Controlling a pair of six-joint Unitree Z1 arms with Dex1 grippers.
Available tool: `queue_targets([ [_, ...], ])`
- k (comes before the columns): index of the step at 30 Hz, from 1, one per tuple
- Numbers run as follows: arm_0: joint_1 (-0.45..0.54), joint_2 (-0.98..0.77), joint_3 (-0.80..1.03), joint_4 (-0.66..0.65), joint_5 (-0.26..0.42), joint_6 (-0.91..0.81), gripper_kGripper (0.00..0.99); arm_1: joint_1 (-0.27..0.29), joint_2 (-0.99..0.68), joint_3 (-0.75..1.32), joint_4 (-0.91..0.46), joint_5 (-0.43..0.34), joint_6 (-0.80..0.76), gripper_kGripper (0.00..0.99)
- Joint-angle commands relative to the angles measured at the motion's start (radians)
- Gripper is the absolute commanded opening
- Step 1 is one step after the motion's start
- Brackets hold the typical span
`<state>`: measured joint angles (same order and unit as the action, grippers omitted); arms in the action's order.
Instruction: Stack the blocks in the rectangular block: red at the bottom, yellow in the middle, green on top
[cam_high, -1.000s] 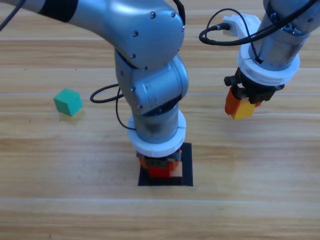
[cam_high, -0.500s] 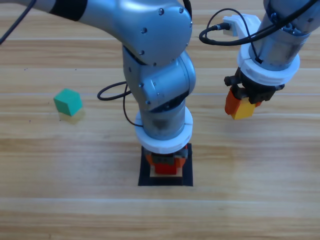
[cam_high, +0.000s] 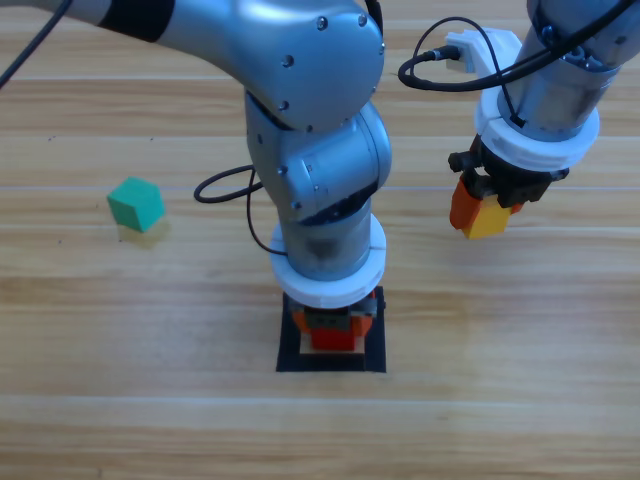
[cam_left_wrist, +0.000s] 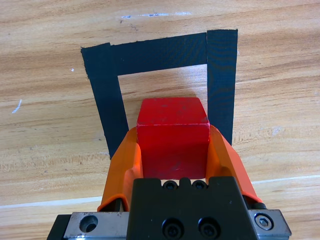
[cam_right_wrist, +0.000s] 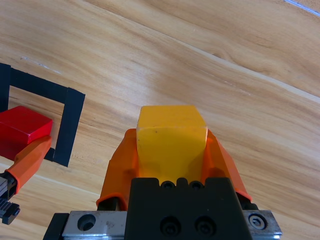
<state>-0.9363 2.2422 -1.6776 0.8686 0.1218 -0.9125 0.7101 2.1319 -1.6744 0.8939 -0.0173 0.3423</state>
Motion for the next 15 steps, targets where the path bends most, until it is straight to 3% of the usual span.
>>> queue_targets([
  [1, -0.018, 0.050, 0.007, 0.009, -0.008, -0.019, 0.101, -0.020, -0.024, 0.028, 0.007, 0.010, -0.003, 0.341],
  [8, -0.018, 0.059, 0.007, 0.009, -0.008, -0.019, 0.103, -0.021, -0.021, 0.027, 0.007, 0.010, -0.006, 0.341],
  [11, -0.018, 0.062, 0.012, 0.009, -0.008, -0.020, 0.160, -0.021, -0.021, 0.027, 0.007, 0.008, -0.008, 0.341],
  [12, -0.018, 0.060, 0.009, 0.007, -0.007, -0.022, 0.262, -0.020, -0.021, 0.027, 0.007, 0.010, -0.008, 0.341],
  [13, -0.018, 0.062, 0.004, 0.007, -0.007, -0.022, 0.472, -0.020, -0.021, 0.027, 0.007, 0.010, -0.008, 0.341],
  [14, -0.018, 0.060, -0.001, 0.007, -0.005, -0.029, 0.802, -0.020, -0.021, 0.027, 0.007, 0.010, -0.008, 0.341],
  [15, -0.018, 0.057, -0.002, 0.007, -0.001, -0.037, 0.980, -0.020, -0.020, 0.027, 0.007, 0.010, -0.008, 0.341],
])
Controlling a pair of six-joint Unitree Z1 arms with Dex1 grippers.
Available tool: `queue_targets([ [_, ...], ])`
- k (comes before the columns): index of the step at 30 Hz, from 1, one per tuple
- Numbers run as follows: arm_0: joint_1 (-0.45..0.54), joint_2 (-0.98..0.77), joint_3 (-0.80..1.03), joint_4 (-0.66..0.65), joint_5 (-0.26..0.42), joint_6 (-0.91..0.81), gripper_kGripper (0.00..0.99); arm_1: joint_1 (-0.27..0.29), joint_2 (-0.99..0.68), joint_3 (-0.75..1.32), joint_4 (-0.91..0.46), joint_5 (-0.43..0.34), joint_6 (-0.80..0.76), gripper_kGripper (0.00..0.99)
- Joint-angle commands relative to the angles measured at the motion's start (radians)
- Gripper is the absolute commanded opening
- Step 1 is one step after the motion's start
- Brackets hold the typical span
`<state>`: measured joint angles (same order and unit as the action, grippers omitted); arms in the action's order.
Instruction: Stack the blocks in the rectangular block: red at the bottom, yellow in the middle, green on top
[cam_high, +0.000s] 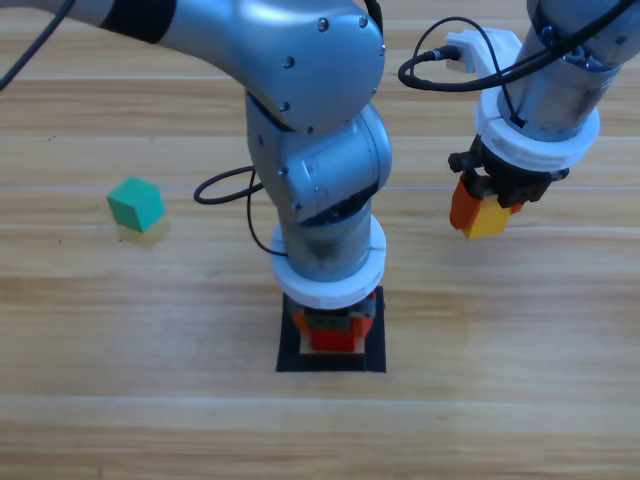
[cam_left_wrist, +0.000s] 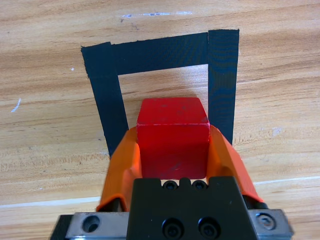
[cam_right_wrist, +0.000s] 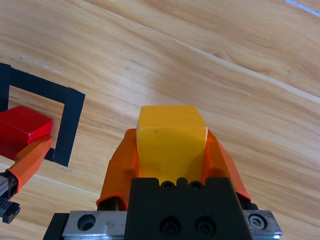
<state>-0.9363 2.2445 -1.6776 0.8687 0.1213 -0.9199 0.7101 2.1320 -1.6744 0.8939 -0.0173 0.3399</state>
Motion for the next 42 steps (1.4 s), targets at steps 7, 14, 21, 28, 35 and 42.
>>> queue_targets([
  [7, -0.018, 0.015, 0.001, 0.018, 0.006, -0.036, 0.990, -0.021, -0.020, 0.027, 0.005, 0.010, -0.005, 0.341],
  [14, 0.010, -0.195, -0.067, 0.127, 0.046, 0.026, 0.990, -0.014, -0.098, 0.036, 0.008, 0.007, 0.041, 0.341],
  [21, 0.202, -0.534, -0.083, 0.251, 0.037, 0.164, 0.990, 0.063, -0.136, 0.015, 0.057, 0.036, 0.199, 0.341],
  [28, 0.522, -0.470, -0.036, 0.274, -0.025, 0.552, 0.990, 0.169, -0.070, -0.073, 0.138, 0.066, 0.421, 0.342],
  [35, 0.682, -0.373, 0.101, 0.121, -0.078, 0.943, 0.990, 0.281, 0.132, -0.343, 0.312, 0.026, 0.570, 0.347],
  [42, 0.754, -0.260, 0.070, 0.089, -0.124, 1.092, 0.990, 0.319, 0.390, -0.706, 0.525, -0.004, 0.622, 0.347],
])
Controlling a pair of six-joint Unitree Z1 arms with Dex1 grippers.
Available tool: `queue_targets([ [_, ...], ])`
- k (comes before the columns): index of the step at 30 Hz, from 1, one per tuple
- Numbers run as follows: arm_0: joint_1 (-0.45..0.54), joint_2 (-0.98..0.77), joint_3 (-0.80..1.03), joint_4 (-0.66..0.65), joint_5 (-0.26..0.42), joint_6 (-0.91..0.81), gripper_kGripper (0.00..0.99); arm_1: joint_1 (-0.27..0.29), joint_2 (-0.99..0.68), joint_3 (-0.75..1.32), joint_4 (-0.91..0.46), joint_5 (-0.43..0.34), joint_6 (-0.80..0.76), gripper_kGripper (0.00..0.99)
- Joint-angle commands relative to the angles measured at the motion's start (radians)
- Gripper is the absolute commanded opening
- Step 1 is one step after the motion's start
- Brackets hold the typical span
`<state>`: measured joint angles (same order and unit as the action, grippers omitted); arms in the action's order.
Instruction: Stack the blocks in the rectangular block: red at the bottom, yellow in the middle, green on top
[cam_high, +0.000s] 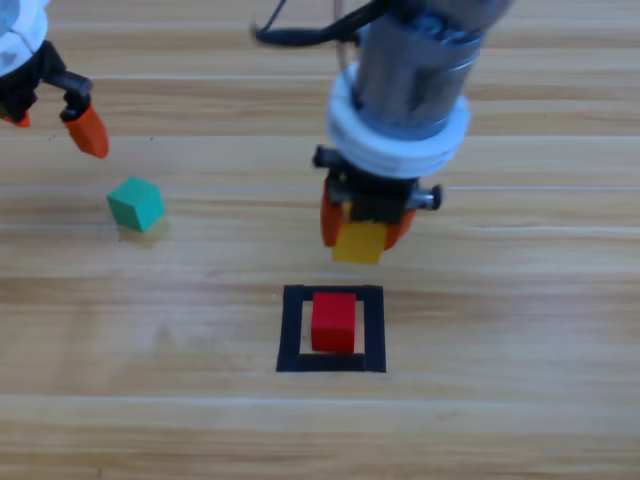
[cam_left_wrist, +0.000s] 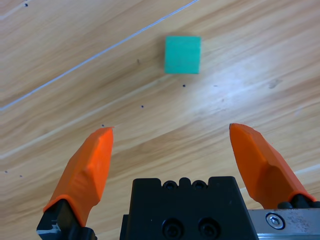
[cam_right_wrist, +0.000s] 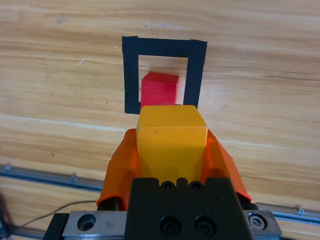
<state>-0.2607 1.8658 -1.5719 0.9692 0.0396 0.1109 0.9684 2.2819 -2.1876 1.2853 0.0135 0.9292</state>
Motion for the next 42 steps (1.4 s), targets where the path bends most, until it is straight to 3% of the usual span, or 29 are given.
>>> queue_targets([
  [1, 0.078, 0.139, -0.043, -0.012, -0.044, 0.069, 0.990, 0.061, 0.263, -0.228, 0.149, -0.035, 0.034, 0.347],
  [11, 0.083, 0.282, -0.126, -0.010, -0.102, 0.113, 0.990, 0.062, 0.320, -0.294, 0.175, -0.053, 0.062, 0.347],
  [36, -0.029, 0.383, -0.169, -0.009, -0.063, 0.021, 0.990, 0.092, 0.344, -0.297, 0.192, -0.070, 0.082, 0.350],
  [38, -0.032, 0.388, -0.169, -0.009, -0.058, 0.021, 0.990, 0.090, 0.350, -0.302, 0.192, -0.070, 0.080, 0.494],
  [40, -0.034, 0.392, -0.171, -0.009, -0.056, 0.019, 0.990, 0.090, 0.358, -0.305, 0.192, -0.072, 0.079, 0.841],
  [42, -0.035, 0.397, -0.174, -0.009, -0.052, 0.016, 0.990, 0.090, 0.363, -0.307, 0.192, -0.072, 0.077, 0.968],
])
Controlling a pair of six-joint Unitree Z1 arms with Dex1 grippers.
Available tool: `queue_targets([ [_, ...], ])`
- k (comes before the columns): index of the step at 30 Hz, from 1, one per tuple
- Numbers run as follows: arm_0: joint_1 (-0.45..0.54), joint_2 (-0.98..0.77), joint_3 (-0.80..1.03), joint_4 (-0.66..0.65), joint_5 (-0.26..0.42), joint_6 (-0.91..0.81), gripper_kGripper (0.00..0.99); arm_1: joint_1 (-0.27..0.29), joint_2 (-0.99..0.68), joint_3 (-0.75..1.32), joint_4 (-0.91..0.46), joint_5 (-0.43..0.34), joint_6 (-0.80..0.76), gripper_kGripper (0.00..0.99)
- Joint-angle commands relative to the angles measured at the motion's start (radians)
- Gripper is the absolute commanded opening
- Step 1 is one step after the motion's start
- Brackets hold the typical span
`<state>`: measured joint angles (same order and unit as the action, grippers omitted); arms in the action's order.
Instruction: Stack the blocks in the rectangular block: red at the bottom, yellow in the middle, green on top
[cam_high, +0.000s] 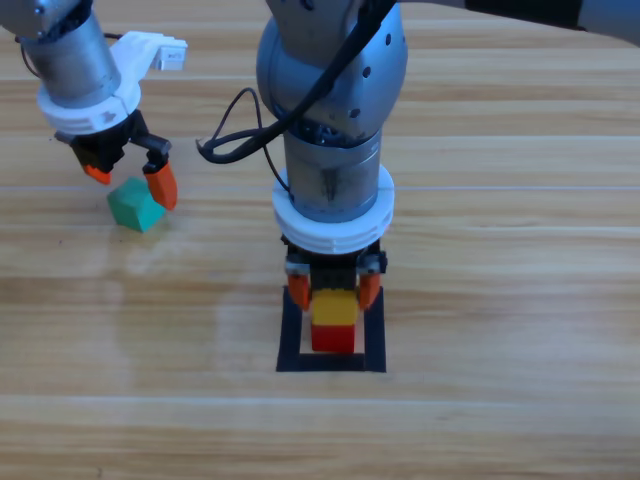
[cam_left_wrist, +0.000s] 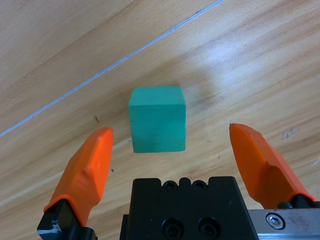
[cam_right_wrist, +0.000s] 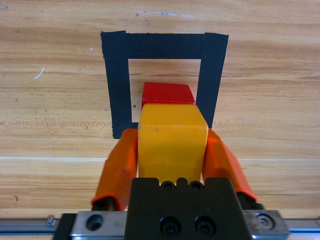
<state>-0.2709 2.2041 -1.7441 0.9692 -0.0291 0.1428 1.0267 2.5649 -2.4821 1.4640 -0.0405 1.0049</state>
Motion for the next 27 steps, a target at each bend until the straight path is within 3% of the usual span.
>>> queue_targets([
  [1, -0.025, 0.062, 0.000, -0.009, 0.018, -0.019, 0.990, 0.032, 0.080, -0.012, 0.013, -0.021, 0.001, 0.988],
  [7, -0.022, 0.077, -0.003, -0.021, 0.049, -0.028, 0.990, 0.035, 0.009, -0.012, 0.016, -0.082, -0.005, 0.990],
  [14, -0.019, 0.091, 0.008, -0.038, 0.055, -0.025, 0.990, 0.087, -0.241, -0.008, 0.013, -0.242, -0.104, 0.990],
  [22, -0.019, 0.105, 0.028, -0.066, 0.055, -0.025, 0.990, 0.092, -0.368, 0.066, -0.037, -0.259, -0.318, 0.990],
  [24, -0.019, 0.108, 0.028, -0.069, 0.055, -0.026, 0.990, 0.064, -0.491, 0.293, -0.203, -0.239, -0.381, 0.990],
  [27, -0.011, 0.115, 0.032, -0.073, 0.058, -0.028, 0.990, -0.079, -0.859, 1.025, -0.878, 0.036, -0.551, 0.990],
])
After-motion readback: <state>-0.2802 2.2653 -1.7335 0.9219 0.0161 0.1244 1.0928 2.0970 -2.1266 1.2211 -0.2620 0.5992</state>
